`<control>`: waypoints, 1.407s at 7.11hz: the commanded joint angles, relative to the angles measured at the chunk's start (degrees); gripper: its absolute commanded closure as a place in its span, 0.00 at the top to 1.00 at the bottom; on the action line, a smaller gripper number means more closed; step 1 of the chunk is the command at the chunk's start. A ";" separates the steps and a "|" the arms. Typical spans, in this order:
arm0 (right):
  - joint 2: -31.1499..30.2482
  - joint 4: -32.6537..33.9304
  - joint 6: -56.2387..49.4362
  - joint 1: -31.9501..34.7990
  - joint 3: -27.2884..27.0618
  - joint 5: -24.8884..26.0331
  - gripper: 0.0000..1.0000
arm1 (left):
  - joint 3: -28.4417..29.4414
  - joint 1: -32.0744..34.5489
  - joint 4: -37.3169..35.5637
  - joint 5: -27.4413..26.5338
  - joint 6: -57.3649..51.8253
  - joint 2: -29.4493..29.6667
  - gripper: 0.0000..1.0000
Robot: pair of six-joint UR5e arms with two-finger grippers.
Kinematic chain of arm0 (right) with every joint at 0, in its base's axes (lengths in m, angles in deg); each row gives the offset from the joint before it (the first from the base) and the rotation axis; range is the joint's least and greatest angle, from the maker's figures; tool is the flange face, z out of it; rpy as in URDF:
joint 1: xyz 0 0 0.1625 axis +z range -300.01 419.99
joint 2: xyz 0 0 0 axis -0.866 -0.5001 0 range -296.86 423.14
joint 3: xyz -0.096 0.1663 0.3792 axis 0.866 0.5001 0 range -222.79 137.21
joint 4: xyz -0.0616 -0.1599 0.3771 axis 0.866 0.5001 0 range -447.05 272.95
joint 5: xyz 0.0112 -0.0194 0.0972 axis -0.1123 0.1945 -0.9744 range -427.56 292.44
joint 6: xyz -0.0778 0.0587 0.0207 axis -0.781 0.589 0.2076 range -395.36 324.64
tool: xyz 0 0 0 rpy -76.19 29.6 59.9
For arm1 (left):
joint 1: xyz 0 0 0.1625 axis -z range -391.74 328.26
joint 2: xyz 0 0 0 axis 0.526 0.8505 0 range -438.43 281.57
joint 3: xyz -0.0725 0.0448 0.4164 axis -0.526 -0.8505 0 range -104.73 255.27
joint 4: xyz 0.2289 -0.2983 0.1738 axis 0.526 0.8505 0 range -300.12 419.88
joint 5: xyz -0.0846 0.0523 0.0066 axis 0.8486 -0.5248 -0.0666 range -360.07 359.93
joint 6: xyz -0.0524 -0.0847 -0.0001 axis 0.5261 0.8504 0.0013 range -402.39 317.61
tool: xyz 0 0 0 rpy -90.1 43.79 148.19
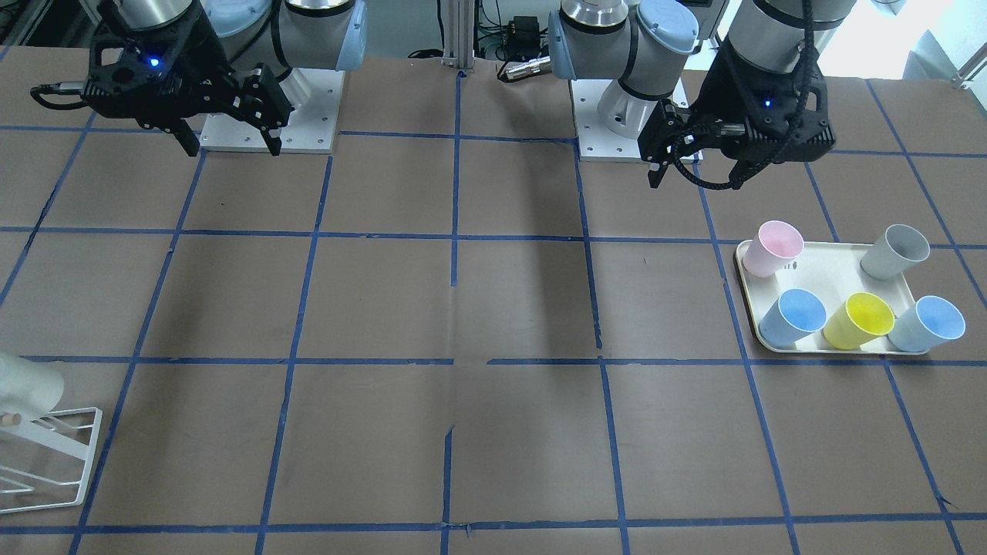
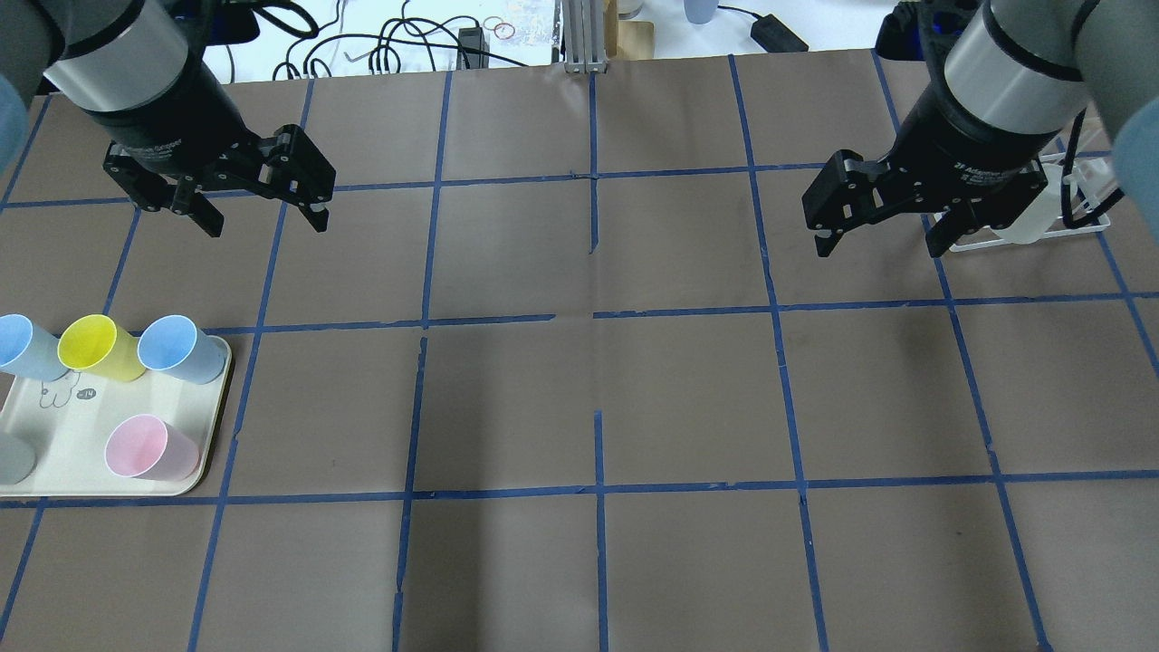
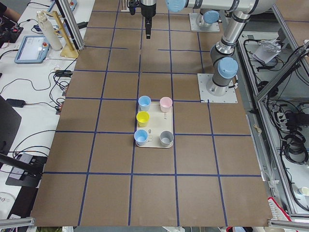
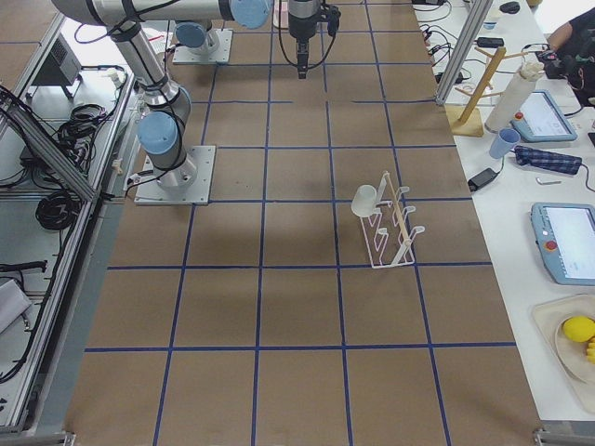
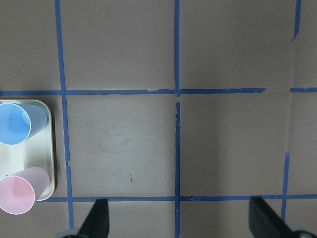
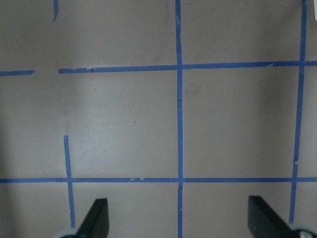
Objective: Transfer IKEA cup to right arm and place on rack
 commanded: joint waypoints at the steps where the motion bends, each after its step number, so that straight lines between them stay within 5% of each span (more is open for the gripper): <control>1: -2.02 -2.31 0.25 0.37 -2.01 0.37 1.00 | 0.22 0.08 0.12 0.04 0.27 0.09 1.00; 10: -1.94 -2.23 0.34 0.02 -2.19 2.57 1.00 | -2.06 0.60 0.03 -0.04 0.53 -1.75 1.00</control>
